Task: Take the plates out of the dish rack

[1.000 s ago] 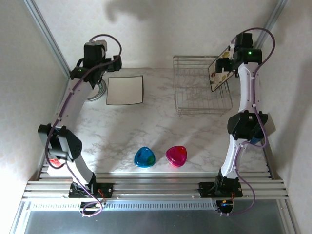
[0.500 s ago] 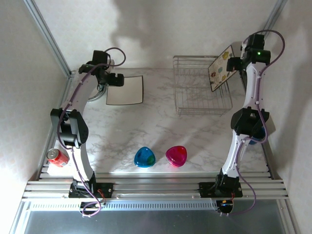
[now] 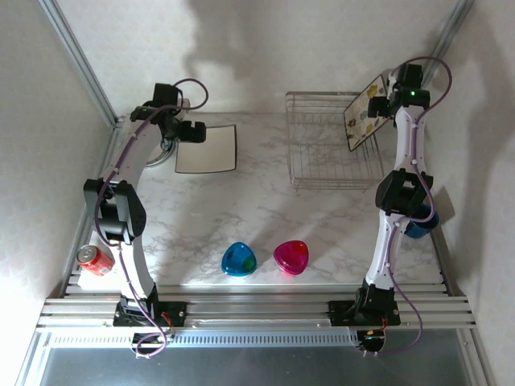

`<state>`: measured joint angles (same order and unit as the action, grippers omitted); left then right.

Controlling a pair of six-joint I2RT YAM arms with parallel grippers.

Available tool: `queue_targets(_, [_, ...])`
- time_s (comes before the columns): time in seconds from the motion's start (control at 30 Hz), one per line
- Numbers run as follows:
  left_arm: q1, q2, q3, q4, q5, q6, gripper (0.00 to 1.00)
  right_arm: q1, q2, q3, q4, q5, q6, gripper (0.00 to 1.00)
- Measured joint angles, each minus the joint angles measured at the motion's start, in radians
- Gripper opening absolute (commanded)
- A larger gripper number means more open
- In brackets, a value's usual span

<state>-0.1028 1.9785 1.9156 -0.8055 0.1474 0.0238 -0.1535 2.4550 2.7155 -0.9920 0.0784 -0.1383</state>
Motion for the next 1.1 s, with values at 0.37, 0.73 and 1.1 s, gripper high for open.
queue_targets(0.37, [0.0,0.003,-0.001,0.0,-0.001,0.0,1.0,0.0,0.015,0.015,0.066,-0.03,0.001,0.64])
queue_targets(0.73, [0.0,0.014,-0.001,0.0,-0.001,0.003,1.0,0.0,0.032,0.019,0.069,-0.049,0.005,0.44])
queue_targets(1.1, [0.0,0.014,-0.001,0.0,-0.001,0.003,0.99,-0.004,0.032,0.02,0.073,-0.053,-0.008,0.18])
